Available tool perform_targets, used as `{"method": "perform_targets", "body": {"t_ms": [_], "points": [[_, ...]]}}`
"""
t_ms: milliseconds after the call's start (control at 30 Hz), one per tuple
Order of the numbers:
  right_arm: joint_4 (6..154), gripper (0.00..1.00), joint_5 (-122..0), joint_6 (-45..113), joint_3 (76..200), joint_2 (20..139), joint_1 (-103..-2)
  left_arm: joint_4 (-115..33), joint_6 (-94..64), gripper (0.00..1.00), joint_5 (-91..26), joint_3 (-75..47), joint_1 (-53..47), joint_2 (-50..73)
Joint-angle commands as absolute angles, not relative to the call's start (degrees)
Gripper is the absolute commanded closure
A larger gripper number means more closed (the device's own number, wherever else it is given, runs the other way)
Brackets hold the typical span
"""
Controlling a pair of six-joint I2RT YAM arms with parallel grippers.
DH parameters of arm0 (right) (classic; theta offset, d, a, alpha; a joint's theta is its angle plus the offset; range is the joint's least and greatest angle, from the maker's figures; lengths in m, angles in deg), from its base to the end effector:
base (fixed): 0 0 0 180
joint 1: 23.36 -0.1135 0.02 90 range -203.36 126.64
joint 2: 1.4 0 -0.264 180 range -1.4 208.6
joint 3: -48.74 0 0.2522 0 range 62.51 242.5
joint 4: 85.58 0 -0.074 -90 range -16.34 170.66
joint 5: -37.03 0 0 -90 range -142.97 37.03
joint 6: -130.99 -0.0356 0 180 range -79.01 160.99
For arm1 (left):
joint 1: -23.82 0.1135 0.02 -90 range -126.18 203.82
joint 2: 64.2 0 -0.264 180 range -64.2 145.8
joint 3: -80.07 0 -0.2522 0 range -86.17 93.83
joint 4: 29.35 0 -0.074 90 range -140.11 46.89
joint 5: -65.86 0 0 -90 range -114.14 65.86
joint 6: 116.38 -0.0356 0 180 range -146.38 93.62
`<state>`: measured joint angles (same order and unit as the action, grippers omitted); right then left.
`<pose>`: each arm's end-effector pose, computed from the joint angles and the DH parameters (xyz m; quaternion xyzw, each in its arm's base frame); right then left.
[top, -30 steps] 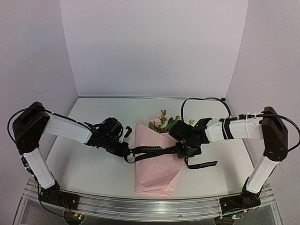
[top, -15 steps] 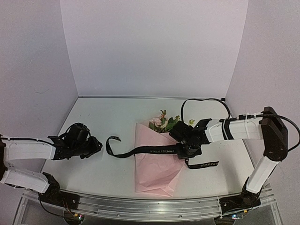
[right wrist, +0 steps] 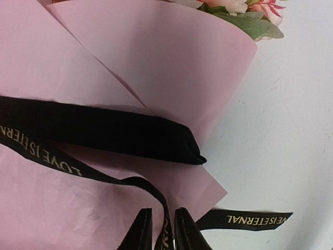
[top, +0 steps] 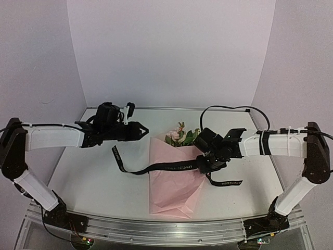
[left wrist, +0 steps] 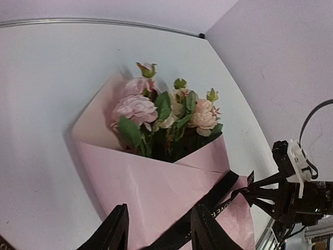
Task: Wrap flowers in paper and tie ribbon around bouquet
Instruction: Cross the ribbon over the folded bouquet.
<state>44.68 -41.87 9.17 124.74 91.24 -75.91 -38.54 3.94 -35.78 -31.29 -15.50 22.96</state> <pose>0.1985 0.2478 0.2052 -0.1558 0.9619 0.0666 0.2145 0.2604 -0.2225 0.2464 0.1191 0.8447 -0.3651 0.3729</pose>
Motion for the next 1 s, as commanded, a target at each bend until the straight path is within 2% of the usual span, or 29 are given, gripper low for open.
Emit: {"method": "perform_targets", "body": {"t_ms": [0, 67, 167, 300, 433, 833, 900, 967], "points": [[44.7, 0.65, -40.7, 9.2, 123.3, 88.2, -76.2, -40.1, -7.0, 0.57, -45.1, -22.7, -17.6, 31.3], [44.7, 0.48, -39.7, 7.8, 121.8, 86.4, -75.9, -42.7, -8.5, 0.57, -47.6, -18.8, -18.0, 34.7], [43.4, 0.38, -36.0, 2.6, 117.5, 82.8, -74.7, -47.3, -11.2, 0.58, -49.5, -12.9, -19.8, 39.1], [41.0, 0.38, -30.5, -10.9, 107.8, 75.8, -71.6, -50.1, -12.4, 0.59, -49.3, -9.8, -21.1, 41.9], [40.4, 0.39, -30.1, -17.0, 102.3, 73.9, -68.2, -50.0, -12.3, 0.59, -50.9, -9.0, -21.1, 43.0], [47.9, 0.37, -34.5, -20.2, 102.3, 86.8, -63.4, -51.4, -13.8, 0.59, -51.3, -8.7, -21.2, 42.7], [48.8, 0.40, -34.3, -19.8, 102.3, 88.4, -63.0, -51.5, -14.1, 0.59, -51.1, -9.1, -21.2, 42.0], [49.4, 0.50, -34.5, -19.2, 102.8, 90.6, -62.9, -51.9, -14.4, 0.59, -51.0, -9.1, -21.2, 41.7]]}}
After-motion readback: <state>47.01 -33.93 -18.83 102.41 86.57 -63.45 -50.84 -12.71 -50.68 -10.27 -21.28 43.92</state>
